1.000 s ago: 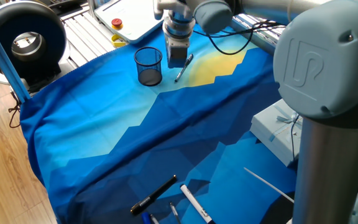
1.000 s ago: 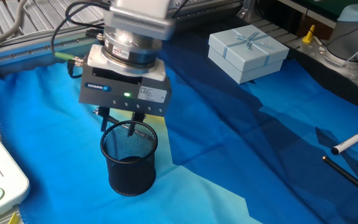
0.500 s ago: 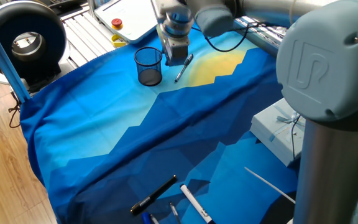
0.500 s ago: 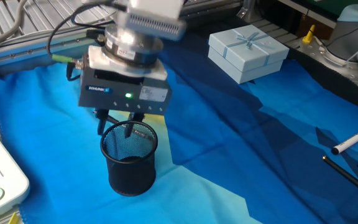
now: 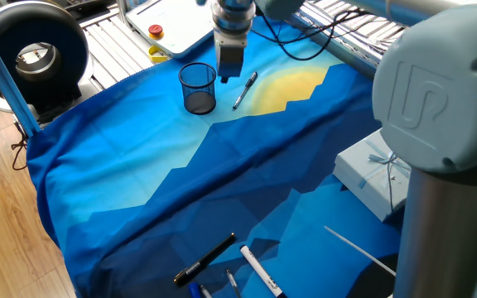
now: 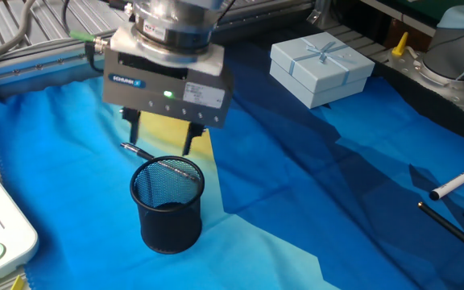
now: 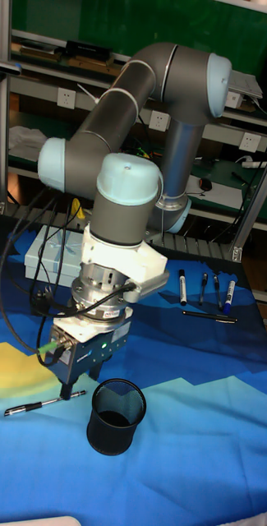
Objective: Put the pen into the pen holder
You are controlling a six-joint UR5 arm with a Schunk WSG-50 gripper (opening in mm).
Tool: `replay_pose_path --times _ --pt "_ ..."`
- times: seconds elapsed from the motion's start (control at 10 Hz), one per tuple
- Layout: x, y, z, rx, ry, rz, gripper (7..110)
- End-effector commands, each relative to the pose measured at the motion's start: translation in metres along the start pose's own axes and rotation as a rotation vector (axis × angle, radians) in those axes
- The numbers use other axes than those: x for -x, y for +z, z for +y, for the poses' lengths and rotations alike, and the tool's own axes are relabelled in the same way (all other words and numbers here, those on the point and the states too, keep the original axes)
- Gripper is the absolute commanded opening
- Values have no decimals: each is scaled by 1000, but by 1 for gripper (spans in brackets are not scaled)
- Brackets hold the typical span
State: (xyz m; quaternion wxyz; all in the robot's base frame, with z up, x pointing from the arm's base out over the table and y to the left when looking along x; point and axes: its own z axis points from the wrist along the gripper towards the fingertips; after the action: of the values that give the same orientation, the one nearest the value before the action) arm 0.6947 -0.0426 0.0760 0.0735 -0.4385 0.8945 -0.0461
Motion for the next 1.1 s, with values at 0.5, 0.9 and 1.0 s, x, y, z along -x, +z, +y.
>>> replay_pose_path --times 0.5,0.9,1.0 --pt "29 5 -47 -143 -479 -7 7" --pt "15 7 -22 -82 -640 -48 7" --pt "-2 12 -23 -76 -732 -19 7"
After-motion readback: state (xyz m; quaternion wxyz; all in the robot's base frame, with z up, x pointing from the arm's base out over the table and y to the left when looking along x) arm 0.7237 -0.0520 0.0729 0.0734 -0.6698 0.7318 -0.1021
